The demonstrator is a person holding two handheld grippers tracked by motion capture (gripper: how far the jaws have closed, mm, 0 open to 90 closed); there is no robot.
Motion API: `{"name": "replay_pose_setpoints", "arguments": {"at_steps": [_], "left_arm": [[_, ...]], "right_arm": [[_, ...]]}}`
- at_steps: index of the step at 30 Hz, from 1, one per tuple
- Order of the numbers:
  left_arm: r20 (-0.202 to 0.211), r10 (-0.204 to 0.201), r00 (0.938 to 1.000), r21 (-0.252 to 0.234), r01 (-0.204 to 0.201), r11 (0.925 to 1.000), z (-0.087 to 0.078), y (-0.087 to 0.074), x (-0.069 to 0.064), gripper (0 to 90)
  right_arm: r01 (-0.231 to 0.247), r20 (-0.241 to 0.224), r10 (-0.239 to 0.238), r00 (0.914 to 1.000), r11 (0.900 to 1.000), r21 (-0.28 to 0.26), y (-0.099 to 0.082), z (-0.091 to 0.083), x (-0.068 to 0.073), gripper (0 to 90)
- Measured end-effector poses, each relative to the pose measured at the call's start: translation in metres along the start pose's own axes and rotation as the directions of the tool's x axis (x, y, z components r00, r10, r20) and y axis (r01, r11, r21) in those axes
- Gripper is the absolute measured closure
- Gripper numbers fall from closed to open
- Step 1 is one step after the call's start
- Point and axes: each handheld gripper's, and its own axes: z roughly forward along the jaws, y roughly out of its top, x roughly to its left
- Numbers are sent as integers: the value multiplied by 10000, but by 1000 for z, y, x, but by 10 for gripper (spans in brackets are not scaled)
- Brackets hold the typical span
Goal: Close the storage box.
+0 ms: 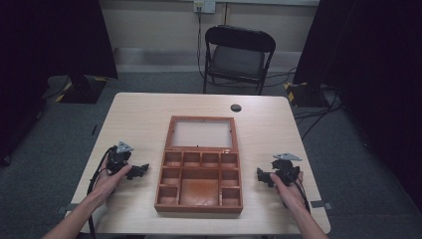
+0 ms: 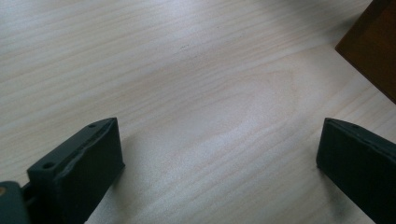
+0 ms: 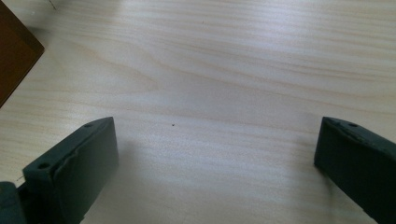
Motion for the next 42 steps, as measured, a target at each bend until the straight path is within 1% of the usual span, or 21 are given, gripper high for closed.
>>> {"name": "replay_pose_setpoints", "arguments": {"at_steps": [2, 4, 9, 11, 12, 13, 14, 15, 16, 18, 21, 25, 27, 28, 29, 31, 32, 34, 38, 40, 42], "left_arm": [[5, 55, 10000, 102, -55, 9999, 0, 1, 0, 0], [-30, -132, 9999, 101, 133, 9999, 0, 1, -1, 0], [92, 70, 9999, 116, -71, 9999, 0, 3, -2, 36], [92, -25, 10000, 73, 24, 10000, -1, 5, -5, 82], [98, 27, 9999, 46, -27, 10000, -3, 6, -5, 143], [228, -65, 9997, 72, 64, 10000, -4, 8, -5, 214], [304, -155, 9994, 33, 155, 9999, -4, 9, -5, 192], [510, -259, 9984, -52, 262, 9996, -6, 10, -4, 148], [652, -277, 9975, -50, 281, 9996, -7, 11, -3, 154], [851, -340, 9958, -101, 350, 9993, -10, 14, -3, 177], [444, -87, 9990, -337, 102, 9994, -14, 17, -3, 166], [525, -514, 9973, -655, 548, 9963, -19, 19, -1, 180], [580, -699, 9959, -517, 729, 9960, -23, 23, 0, 189], [570, -329, 9978, -508, 358, 9981, -27, 30, 1, 190], [570, -329, 9978, -508, 358, 9981, -27, 30, 1, 190], [326, -510, 9982, -989, 540, 9936, -31, 32, 2, 199], [365, -551, 9978, -1040, 586, 9928, -31, 33, 2, 199], [359, -365, 9987, -719, 390, 9966, -30, 36, 4, 198], [483, -717, 9963, -1191, 770, 9899, -30, 47, 4, 208], [696, -642, 9955, -868, 701, 9938, -26, 53, 3, 220], [699, -696, 9951, -987, 763, 9922, -21, 59, 1, 221]], "right_arm": [[-1, -12, 1, 10000, 10000, 9, 0, 0, 0, 0], [13, -8, -13, 10000, 10000, 7, 0, 0, 0, 0], [3, -27, -3, 10000, 10000, 54, 1, 0, 2, 4], [-76, 19, 76, 10000, 10000, 52, 2, -2, 1, 83], [-136, 79, 136, 9999, 9999, -1, 3, -3, 1, 162], [-281, 100, 282, 9996, 9996, -87, 5, -4, 0, 191], [-435, 98, 436, 9990, 9990, -77, 6, -3, -1, 124], [-534, 52, 534, 9986, 9986, 52, 6, -3, -1, 111], [-509, 54, 509, 9987, 9987, 100, 6, -3, 1, 148], [-470, -160, 471, 9988, 9988, 110, 8, -4, 2, 142], [-233, -372, 236, 9990, 9997, 73, 9, -5, 5, 151], [-110, -434, 103, 9990, 9998, -165, 14, -10, 6, 143], [-8, -544, -11, 9985, 9994, -348, 16, -12, 7, 148], [-92, -898, 50, 9959, 9989, -469, 19, -16, 10, 149], [-92, -898, 50, 9959, 9989, -469, 19, -16, 10, 149], [-1, -1218, -68, 9925, 9984, -566, 25, -20, 15, 152], [-1, -1218, -68, 9925, 9984, -566, 25, -20, 15, 152], [88, -1210, -152, 9925, 9985, -534, 32, -22, 18, 156], [374, -1434, -426, 9888, 9986, -385, 41, -23, 23, 186], [531, -1607, -552, 9855, 9984, -175, 46, -23, 25, 191], [583, -1680, -610, 9839, 9981, -209, 51, -22, 26, 222]]}}
